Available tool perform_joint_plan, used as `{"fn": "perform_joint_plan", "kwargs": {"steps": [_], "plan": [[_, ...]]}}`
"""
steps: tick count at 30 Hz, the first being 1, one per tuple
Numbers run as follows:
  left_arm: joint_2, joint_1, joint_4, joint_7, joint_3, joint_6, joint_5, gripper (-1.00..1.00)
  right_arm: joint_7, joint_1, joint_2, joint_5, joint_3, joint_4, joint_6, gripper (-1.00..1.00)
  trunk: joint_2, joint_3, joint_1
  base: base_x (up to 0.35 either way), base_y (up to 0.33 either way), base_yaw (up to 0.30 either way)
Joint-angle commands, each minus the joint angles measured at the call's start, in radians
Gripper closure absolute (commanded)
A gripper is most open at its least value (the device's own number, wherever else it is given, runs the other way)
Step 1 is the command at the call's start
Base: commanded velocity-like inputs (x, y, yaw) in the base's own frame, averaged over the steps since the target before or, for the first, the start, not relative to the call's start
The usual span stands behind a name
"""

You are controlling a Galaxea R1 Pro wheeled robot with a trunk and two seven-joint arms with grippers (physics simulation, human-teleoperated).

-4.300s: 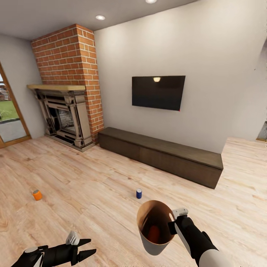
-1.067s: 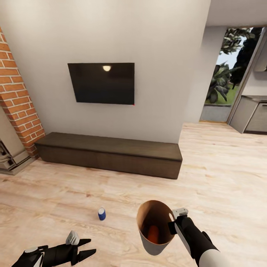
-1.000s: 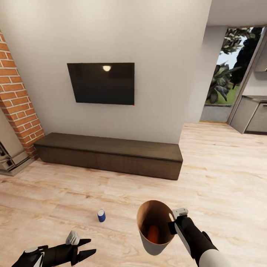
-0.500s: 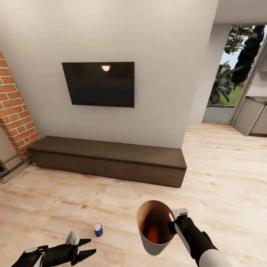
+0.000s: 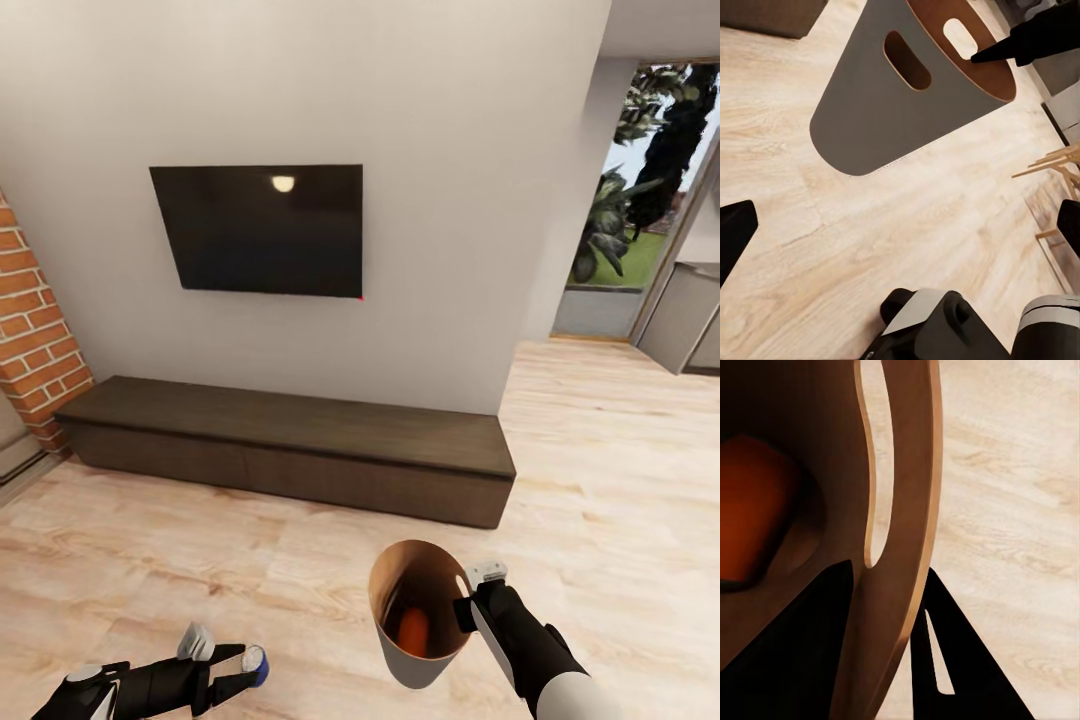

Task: Put the three can of soda from the living room inside the tash can in the kitchen.

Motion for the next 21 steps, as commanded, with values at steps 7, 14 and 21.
{"fn": "perform_joint_plan", "kwargs": {"steps": [7,14,21], "plan": [[0.000,0.000,0.000,0.000,0.001,0.000,0.000,-1.00,0.001,0.000,0.000,-0.005,0.000,-0.001,-0.001,1.00,0.000,0.000,0.000,0.343,0.000,0.000],[0.000,0.000,0.002,0.016,0.002,0.000,0.000,-1.00,0.001,0.000,0.000,-0.005,0.000,-0.001,-0.001,1.00,0.000,0.000,0.000,0.277,0.000,0.000],[-0.036,0.000,0.031,0.445,-0.001,-0.045,0.003,-1.00,0.001,0.000,0.000,-0.005,0.000,-0.001,-0.001,1.00,0.000,0.000,0.000,0.042,0.000,0.000]]}}
